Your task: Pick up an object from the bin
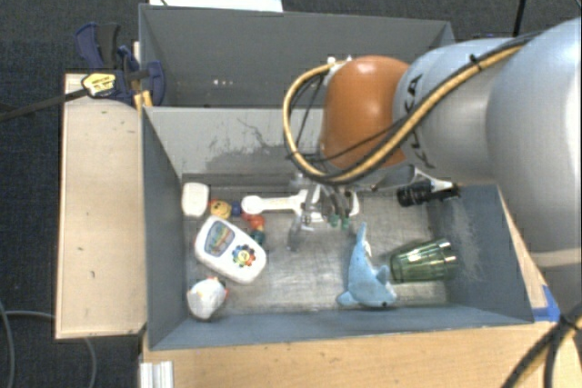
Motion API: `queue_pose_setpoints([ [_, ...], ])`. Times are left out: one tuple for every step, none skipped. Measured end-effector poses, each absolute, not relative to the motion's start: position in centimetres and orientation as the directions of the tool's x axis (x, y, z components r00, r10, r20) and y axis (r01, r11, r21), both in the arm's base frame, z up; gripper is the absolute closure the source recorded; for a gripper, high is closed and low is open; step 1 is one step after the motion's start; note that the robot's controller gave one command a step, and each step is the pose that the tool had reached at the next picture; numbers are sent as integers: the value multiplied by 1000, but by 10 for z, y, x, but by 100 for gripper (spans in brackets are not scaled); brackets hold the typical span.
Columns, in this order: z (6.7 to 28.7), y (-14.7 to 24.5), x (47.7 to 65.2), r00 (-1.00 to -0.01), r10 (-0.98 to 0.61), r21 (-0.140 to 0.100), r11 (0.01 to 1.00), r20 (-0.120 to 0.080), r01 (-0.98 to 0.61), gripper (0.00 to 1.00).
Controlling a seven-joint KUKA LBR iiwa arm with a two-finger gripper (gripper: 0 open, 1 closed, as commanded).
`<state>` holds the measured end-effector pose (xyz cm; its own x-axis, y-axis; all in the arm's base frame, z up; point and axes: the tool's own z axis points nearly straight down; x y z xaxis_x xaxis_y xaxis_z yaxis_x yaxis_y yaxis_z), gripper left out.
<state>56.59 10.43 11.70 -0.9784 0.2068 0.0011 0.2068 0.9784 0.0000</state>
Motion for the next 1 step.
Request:
queue_pose_setpoints([
  [80,109,572,-999,39,1,999,-3,39,0],
])
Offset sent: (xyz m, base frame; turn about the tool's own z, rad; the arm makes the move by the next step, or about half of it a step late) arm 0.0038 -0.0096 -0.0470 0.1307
